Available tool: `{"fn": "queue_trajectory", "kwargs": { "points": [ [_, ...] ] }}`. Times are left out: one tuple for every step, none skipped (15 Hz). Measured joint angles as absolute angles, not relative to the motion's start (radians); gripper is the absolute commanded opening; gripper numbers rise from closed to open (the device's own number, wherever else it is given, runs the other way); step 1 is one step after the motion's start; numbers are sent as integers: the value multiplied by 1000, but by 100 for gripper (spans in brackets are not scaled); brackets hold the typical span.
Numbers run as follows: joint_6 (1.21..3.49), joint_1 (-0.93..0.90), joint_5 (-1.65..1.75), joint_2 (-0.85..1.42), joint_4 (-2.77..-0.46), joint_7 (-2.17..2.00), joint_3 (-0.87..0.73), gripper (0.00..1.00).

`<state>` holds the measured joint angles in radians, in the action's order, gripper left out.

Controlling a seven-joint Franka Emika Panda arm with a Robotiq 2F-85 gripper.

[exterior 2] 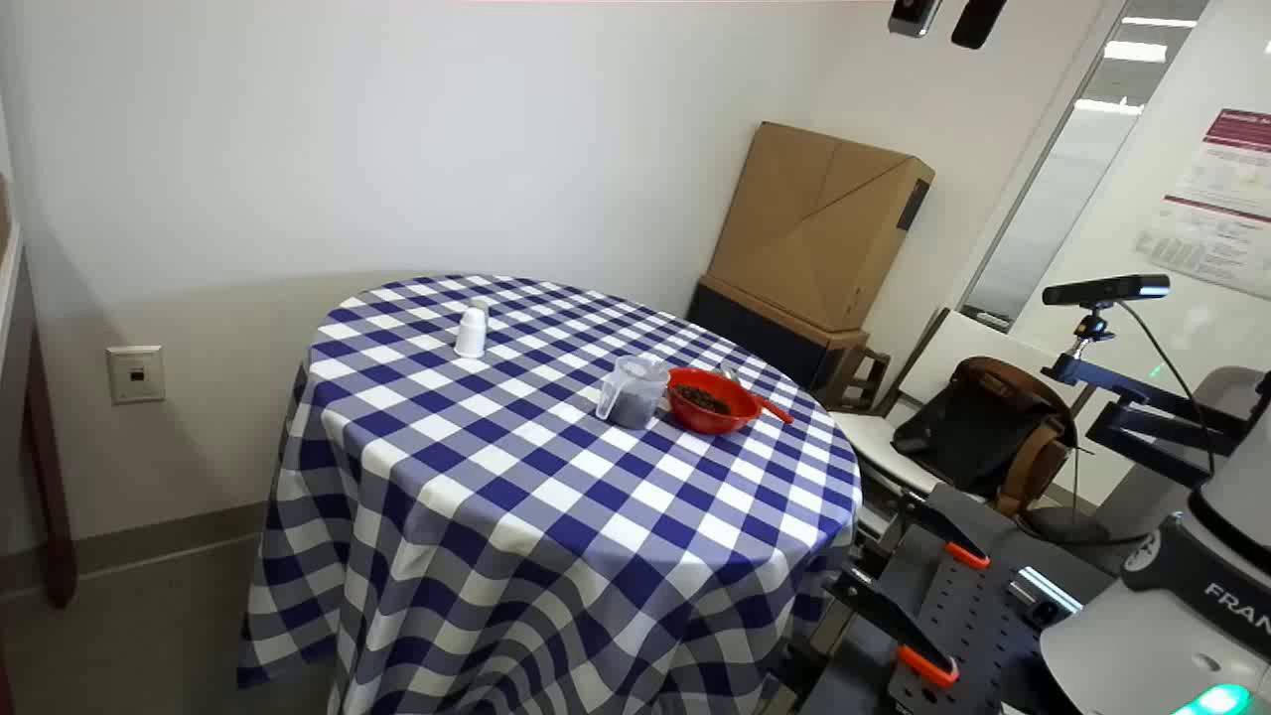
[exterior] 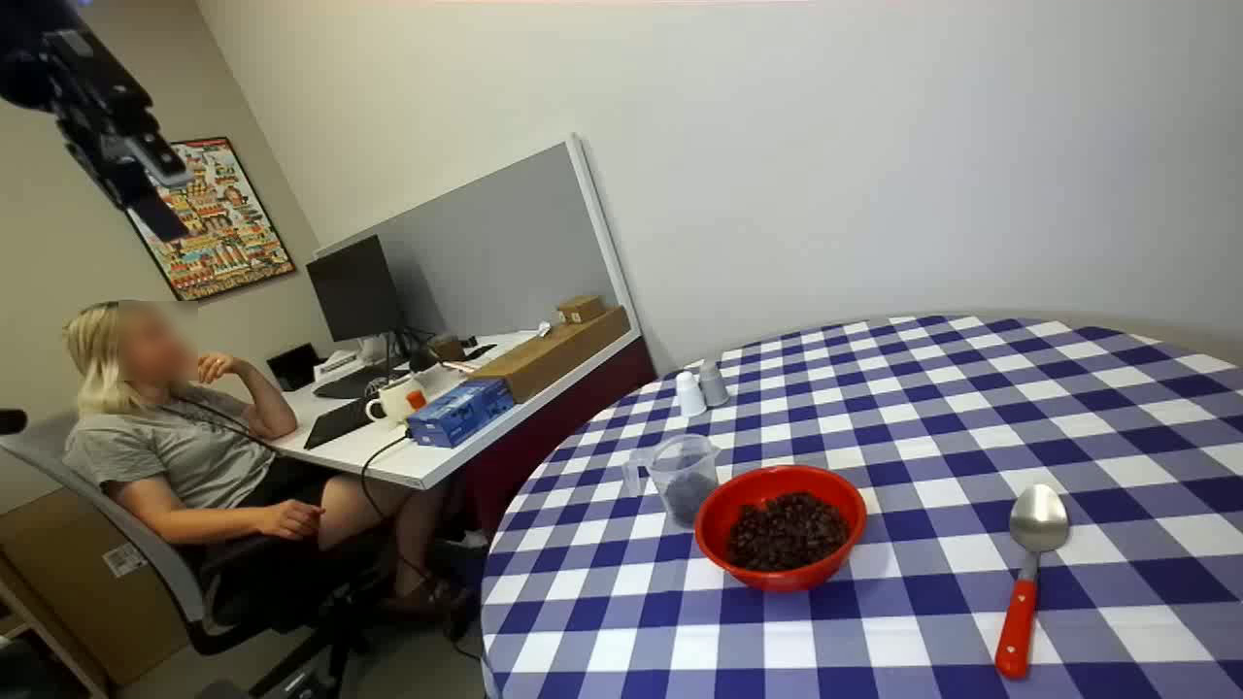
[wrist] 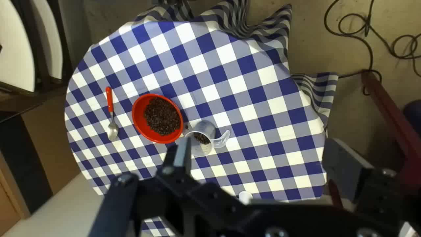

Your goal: Use the spoon to transfer one scoop of contents from the orange bowl to the clear jar

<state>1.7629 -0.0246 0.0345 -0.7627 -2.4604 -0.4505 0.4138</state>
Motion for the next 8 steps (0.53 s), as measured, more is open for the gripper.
{"fn": "queue_trajectory", "kwargs": {
  "points": [
    [1763,-25,34,-763,-2460,-450,414,100],
    [1763,-26,34,-762,-2460,-450,413,100],
    [1763,-27,34,-762,-2461,-450,409,100],
    [1764,-27,35,-760,-2464,-450,402,100],
    [1768,-27,40,-758,-2470,-450,392,100],
    [1773,-25,50,-755,-2481,-448,378,100],
    [1783,-22,67,-752,-2495,-446,360,100],
    [1796,-17,86,-750,-2510,-444,340,100]
  ]
}}
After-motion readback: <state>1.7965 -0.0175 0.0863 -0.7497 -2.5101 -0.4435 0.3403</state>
